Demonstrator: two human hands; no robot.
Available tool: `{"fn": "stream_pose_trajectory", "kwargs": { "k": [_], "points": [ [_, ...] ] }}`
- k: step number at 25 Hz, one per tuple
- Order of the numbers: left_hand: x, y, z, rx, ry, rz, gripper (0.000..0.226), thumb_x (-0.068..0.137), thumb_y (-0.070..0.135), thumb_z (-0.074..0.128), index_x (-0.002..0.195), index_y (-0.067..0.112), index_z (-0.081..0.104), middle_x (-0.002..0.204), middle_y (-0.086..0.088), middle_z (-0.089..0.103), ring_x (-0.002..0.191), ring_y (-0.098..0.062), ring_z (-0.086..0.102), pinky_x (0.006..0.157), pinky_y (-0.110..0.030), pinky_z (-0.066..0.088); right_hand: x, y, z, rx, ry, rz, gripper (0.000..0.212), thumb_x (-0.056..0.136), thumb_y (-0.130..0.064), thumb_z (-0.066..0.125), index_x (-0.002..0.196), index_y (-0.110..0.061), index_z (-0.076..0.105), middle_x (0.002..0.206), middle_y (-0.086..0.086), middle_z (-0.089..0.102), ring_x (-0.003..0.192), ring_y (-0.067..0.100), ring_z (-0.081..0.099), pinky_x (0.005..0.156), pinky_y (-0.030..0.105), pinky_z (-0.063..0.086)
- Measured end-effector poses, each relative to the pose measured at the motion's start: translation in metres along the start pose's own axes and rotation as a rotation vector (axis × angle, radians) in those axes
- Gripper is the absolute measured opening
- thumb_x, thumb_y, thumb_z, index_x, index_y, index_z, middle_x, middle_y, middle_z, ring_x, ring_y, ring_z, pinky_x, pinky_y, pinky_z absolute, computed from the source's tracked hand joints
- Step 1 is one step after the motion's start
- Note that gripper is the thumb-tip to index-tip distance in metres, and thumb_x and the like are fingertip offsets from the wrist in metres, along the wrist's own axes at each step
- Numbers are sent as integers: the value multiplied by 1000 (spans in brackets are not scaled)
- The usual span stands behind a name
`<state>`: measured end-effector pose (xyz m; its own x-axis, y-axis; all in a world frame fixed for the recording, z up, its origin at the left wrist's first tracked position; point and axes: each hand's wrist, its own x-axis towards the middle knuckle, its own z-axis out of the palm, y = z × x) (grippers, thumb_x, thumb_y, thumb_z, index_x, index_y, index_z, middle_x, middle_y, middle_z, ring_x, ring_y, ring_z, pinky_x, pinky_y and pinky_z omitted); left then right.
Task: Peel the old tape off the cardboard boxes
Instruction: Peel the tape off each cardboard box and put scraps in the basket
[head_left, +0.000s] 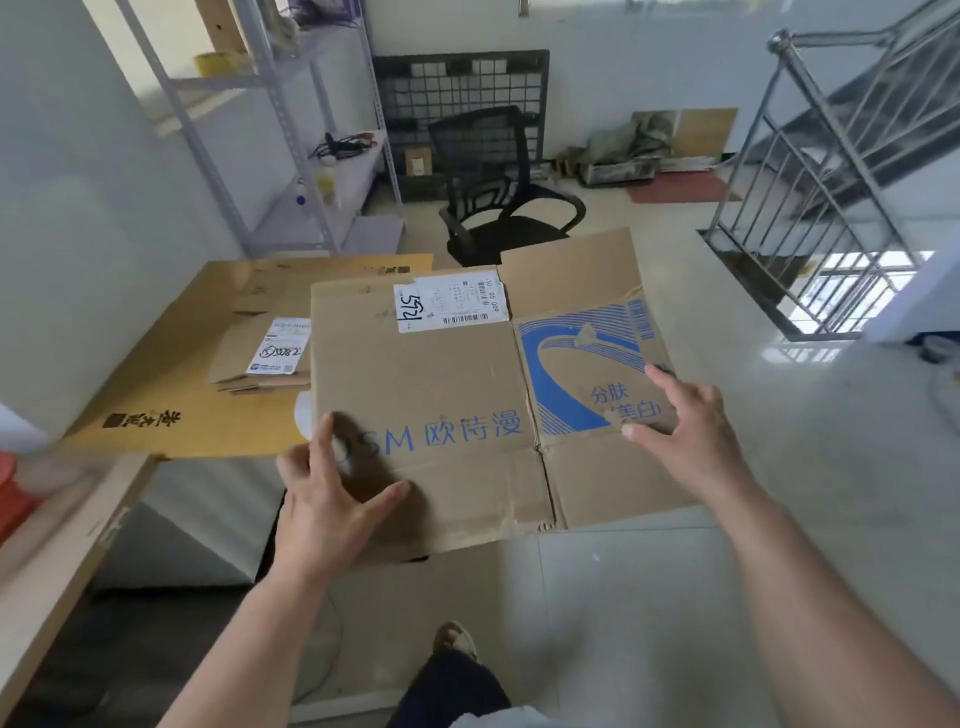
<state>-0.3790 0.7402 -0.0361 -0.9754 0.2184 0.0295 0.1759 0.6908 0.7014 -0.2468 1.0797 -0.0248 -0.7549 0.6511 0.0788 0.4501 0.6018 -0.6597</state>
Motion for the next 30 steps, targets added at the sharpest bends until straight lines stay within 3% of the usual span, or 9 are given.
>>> {"fn": "stream_pose_trajectory", "kwargs": {
  "k": [7,12,14,19,25,30],
  "points": [
    [105,17,45,-16,25,-45,110,62,53,82,148,38,14,132,-7,27,117,-34,48,97,-41,40,120,-5,22,-23,-53,-6,77,77,-34,73,143,-40,33,126,0,33,97,11,43,86,25,32],
    [185,20,55,-41,111,-171,109,64,54,80,148,39,12,133,-4,26,115,-30,51,94,-40,43,246,-56,52,-61,-182,-76,77,79,-33,72,144,-41,32,131,3,33,113,20,49,88,27,34],
    [212,14,52,-45,161,-231,108,65,53,80,148,36,14,132,-5,28,113,-29,51,91,-39,42,291,-81,76,-76,-245,-127,76,79,-33,71,144,-42,31,132,3,32,110,19,48,88,28,34],
    [247,-9,41,-76,269,-401,108,66,50,81,148,37,12,129,-3,27,113,-25,46,92,-37,41,373,-134,150,-60,-433,-290,75,80,-33,71,143,-41,32,122,-6,28,91,7,42,87,25,32],
    [263,-33,34,-27,457,-713,107,66,57,78,147,32,12,128,-2,25,106,-24,47,80,-33,43,451,-219,263,-127,-745,-539,75,80,-40,69,143,-45,30,125,-7,30,107,9,41,90,28,32],
    [286,-27,40,-3,638,-973,97,65,58,77,139,38,16,112,7,21,87,-15,41,70,-30,38,501,-305,353,-188,-967,-815,77,80,-42,70,145,-38,29,131,3,33,118,21,44,100,35,35]
  ]
}}
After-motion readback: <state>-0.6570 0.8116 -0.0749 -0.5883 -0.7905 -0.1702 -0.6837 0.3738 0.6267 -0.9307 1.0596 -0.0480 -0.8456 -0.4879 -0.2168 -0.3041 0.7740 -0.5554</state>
